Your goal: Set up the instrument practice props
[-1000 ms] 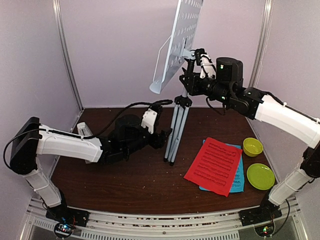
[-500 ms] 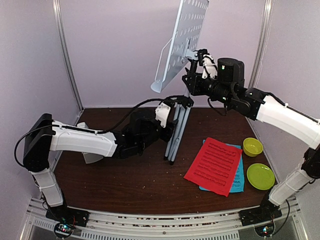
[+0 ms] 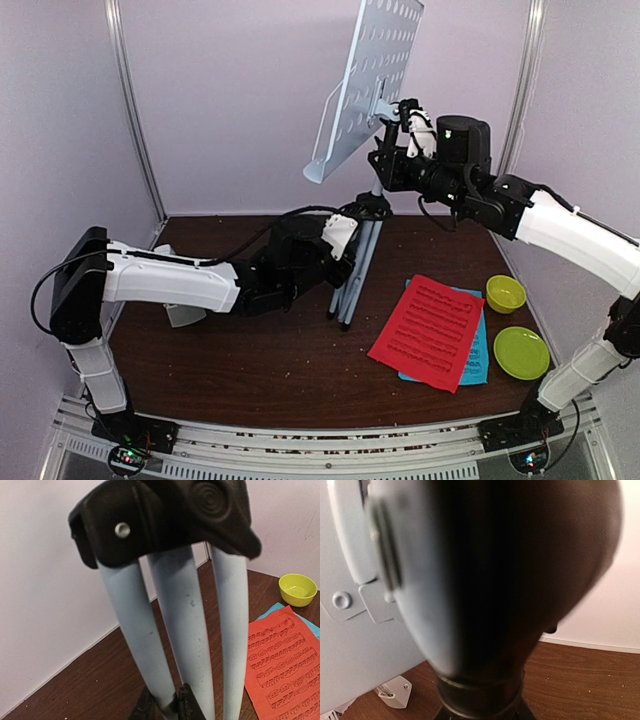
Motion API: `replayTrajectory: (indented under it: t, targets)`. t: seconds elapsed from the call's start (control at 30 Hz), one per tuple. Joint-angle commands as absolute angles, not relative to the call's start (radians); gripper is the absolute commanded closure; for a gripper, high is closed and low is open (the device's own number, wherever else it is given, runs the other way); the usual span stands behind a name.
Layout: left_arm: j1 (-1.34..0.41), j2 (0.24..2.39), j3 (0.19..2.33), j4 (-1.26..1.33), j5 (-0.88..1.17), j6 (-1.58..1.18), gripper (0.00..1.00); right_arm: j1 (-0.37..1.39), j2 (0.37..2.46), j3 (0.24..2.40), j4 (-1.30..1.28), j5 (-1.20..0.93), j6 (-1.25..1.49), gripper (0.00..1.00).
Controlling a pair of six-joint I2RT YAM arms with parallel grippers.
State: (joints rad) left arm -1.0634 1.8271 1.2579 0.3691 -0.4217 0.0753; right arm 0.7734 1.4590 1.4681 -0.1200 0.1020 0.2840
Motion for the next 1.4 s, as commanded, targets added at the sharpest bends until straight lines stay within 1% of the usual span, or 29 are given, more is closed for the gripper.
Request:
replayTrajectory:
  t: [0.0, 0.03, 0.33, 0.47, 0.6, 0.73, 0.83, 1.1, 1.37]
  targets:
    - [-1.032, 1.817, 1.233, 0.354, -0.496, 0.192, 0.97, 0.784, 1.331, 1.623, 0.061, 0.060, 0.287, 1.00]
    - [-1.032, 1.809, 1.217, 0.358, -0.506, 0.207, 1.00, 0.785, 1.333, 1.634, 0.052, 0.058, 0.279, 1.00]
    - [-0.989, 1.737, 1.112, 0.366, -0.518, 0.334, 1.00, 0.784, 1.346, 1.706, -0.010, 0.056, 0.217, 1.00]
    - [-0.961, 1.688, 1.036, 0.357, -0.415, 0.418, 1.00, 0.785, 1.366, 1.749, -0.045, 0.044, 0.188, 1.00]
    - [-0.931, 1.672, 0.986, 0.336, -0.384, 0.485, 1.00, 0.784, 1.402, 1.806, -0.076, 0.015, 0.175, 1.00]
    - [-0.918, 1.679, 0.968, 0.332, -0.430, 0.543, 1.00, 0.784, 1.454, 1.853, -0.073, -0.039, 0.185, 1.00]
    - [-0.897, 1.670, 0.956, 0.336, -0.477, 0.540, 1.00, 0.785, 1.505, 1.902, -0.067, -0.116, 0.194, 1.00]
    - [-0.859, 1.658, 0.887, 0.355, -0.513, 0.528, 1.00, 0.784, 1.671, 2.099, -0.081, -0.272, 0.167, 1.00]
    - [-0.850, 1.715, 0.853, 0.366, -0.570, 0.617, 1.00, 0.784, 1.784, 2.277, -0.165, -0.319, 0.107, 1.00]
